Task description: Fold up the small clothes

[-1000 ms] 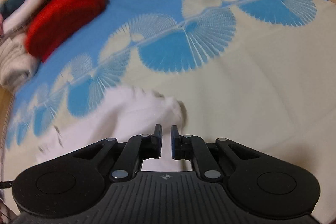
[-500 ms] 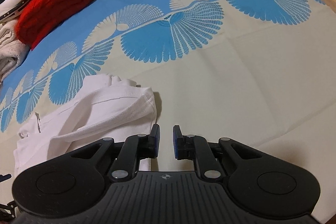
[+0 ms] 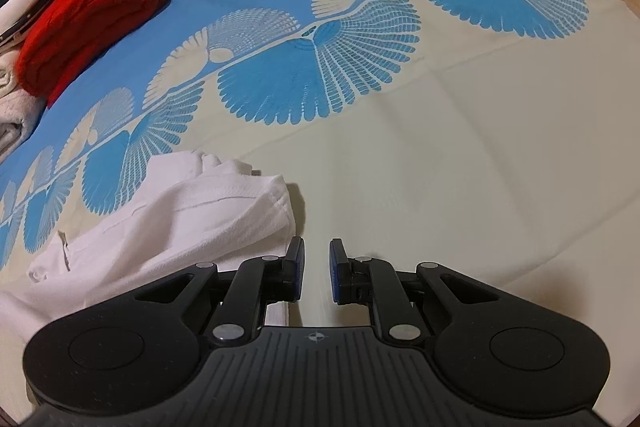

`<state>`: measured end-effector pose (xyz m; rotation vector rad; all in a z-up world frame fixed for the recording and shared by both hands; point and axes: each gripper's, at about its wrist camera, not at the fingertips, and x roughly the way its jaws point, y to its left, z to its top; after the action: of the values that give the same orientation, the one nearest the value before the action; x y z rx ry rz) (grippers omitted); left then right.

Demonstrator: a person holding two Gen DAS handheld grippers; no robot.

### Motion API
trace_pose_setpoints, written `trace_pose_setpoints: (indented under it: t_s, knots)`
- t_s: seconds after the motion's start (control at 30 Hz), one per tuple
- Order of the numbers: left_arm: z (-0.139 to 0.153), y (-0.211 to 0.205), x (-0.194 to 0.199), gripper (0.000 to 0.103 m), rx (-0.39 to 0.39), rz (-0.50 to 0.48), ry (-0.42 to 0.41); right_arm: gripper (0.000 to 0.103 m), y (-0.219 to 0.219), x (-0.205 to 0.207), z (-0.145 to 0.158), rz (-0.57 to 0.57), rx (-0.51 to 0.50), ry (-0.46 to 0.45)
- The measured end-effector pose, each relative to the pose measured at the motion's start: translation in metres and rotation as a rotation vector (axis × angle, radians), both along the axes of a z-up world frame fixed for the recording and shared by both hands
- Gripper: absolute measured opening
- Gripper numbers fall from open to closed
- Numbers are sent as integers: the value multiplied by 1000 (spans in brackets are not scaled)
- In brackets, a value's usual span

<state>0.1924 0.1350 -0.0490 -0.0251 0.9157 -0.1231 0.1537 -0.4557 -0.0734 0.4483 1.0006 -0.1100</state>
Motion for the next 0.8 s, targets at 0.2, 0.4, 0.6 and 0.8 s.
trace_pose_setpoints:
  t_s: [0.2,0.4,0.6,0.8]
  knots:
    - [-3,7,4,21,-156,-14,47,22,3,7,-7,-4,32,-4]
    - [-25,-13,2,31,-162,-70,44,29,14,19,-20,31,41,24]
    - [-40,-35,18,44,-95,-104,18,31,24,38,-33,70,15,54]
    - [-54,-46,37,40,-74,-128,30,32,23,54,-38,77,9,37]
